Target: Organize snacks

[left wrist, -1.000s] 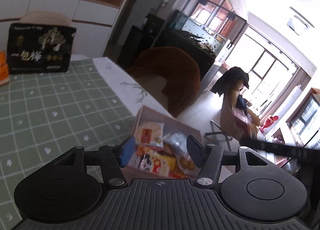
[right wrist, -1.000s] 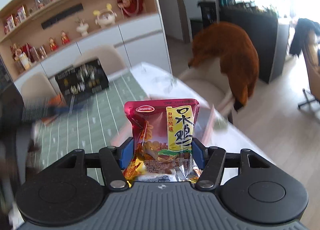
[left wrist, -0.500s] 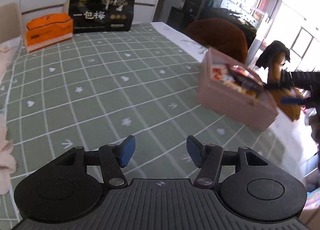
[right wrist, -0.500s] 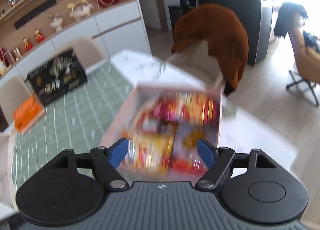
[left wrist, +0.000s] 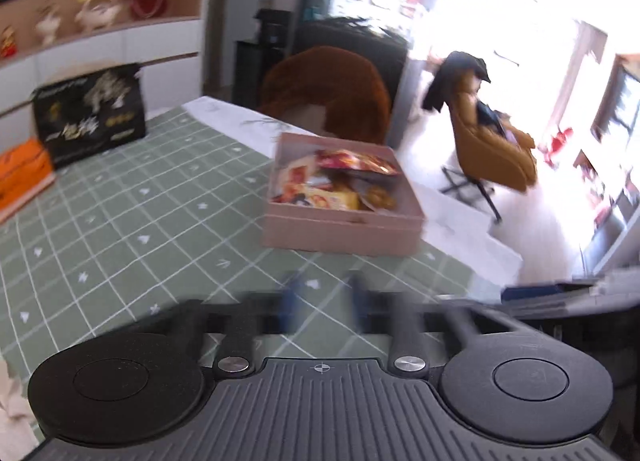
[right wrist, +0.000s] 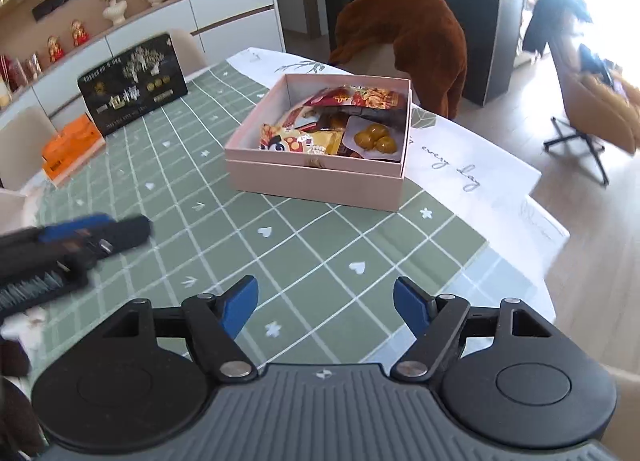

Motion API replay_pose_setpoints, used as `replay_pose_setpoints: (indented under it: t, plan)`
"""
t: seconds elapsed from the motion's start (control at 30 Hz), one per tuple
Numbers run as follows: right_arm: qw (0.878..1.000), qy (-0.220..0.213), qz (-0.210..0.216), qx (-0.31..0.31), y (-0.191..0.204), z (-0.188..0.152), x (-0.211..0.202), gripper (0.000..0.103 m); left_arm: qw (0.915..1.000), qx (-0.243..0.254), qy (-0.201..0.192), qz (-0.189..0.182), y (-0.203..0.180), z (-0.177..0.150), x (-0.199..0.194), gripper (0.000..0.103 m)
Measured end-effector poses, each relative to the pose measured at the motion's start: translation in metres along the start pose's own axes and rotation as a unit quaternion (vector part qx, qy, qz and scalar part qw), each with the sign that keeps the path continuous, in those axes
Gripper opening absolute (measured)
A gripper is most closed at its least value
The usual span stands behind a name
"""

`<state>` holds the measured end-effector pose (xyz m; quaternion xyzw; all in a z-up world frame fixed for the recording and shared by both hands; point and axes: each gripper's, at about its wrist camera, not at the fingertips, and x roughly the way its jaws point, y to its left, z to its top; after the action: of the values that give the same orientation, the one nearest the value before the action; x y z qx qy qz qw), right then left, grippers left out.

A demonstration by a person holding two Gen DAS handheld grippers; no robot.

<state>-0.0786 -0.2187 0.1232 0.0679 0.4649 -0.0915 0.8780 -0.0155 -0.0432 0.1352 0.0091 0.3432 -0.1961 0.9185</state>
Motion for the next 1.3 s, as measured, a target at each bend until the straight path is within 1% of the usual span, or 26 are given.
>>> replay_pose_setpoints:
  t: [0.07,0.1,0.17,0.27,0.33,0.47,0.53,0.67,0.9,1.3]
  plan:
    - [1.0,0.003,0.006,0.019,-0.003,0.004,-0.011,0.076,1.0,0.004,0.008,-0.002,-0.009,0.0,-0.004,0.013]
    - [1.0,0.005,0.002,0.021,-0.006,0.004,-0.016,0.076,0.9999,0.004,0.009,-0.002,-0.011,0.0,-0.004,0.013]
    - [1.0,0.008,-0.009,0.011,-0.003,0.004,-0.021,0.076,0.9999,0.005,0.012,-0.006,-0.014,0.001,-0.005,0.013]
    - [1.0,0.005,-0.008,0.005,-0.002,0.003,-0.026,0.076,0.9996,-0.004,0.024,-0.015,-0.014,0.0,-0.007,0.013]
    - [1.0,0.001,-0.011,0.004,-0.002,0.004,-0.028,0.076,0.9994,0.0,0.033,-0.013,-0.017,-0.001,-0.006,0.013]
    - [1.0,0.002,-0.01,0.002,-0.003,0.005,-0.027,0.076,0.9993,0.007,0.033,0.013,-0.02,-0.004,-0.006,0.013]
    - [1.0,0.004,-0.007,-0.001,-0.002,0.005,-0.026,0.076,0.9993,0.007,0.033,0.02,-0.019,-0.004,-0.006,0.013]
    - [1.0,0.008,-0.005,-0.004,0.0,0.003,-0.025,0.076,0.999,0.005,0.043,0.008,-0.018,-0.004,-0.004,0.013]
    - [1.0,0.01,-0.003,-0.008,0.002,0.004,-0.022,0.076,0.9985,0.002,0.052,0.016,-0.017,-0.005,-0.002,0.013]
    - [1.0,0.012,-0.002,-0.011,0.004,0.004,-0.019,0.076,0.9982,-0.006,0.059,0.008,-0.014,-0.004,-0.001,0.013]
